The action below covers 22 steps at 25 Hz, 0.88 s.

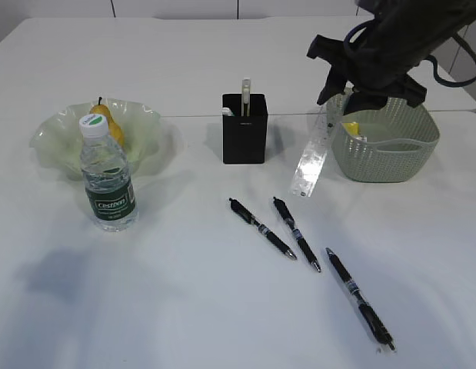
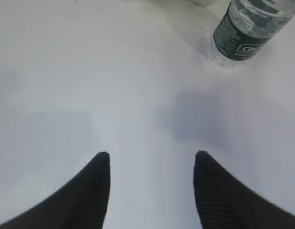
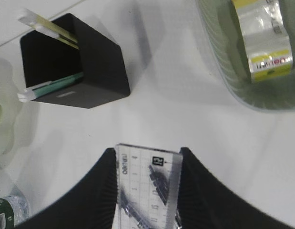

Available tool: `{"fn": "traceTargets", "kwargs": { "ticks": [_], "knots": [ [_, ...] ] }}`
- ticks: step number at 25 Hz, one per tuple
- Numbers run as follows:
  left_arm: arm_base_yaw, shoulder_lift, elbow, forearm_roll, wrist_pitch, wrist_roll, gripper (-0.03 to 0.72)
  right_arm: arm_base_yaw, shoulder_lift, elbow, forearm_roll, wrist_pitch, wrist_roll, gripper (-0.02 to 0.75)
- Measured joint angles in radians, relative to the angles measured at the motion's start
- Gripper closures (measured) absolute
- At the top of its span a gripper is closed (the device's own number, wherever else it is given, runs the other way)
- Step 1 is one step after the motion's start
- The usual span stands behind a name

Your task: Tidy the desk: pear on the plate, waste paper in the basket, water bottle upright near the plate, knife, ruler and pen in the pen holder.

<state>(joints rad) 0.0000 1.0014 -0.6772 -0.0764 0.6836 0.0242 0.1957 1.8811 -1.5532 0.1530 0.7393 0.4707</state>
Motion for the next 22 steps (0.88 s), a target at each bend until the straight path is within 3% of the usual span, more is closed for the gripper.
{"fn": "traceTargets", "kwargs": {
  "ticks": [7,22],
  "knots": [
    [0.001,0.000,0.000,0.000,0.000,0.000,0.294,0.000,0.000,-0.025,0.000,-0.117,-0.174,0.465],
    [0.001,0.000,0.000,0.000,0.002,0.000,0.294,0.000,0.000,-0.026,0.013,-0.546,-0.373,0.465]
  ]
}}
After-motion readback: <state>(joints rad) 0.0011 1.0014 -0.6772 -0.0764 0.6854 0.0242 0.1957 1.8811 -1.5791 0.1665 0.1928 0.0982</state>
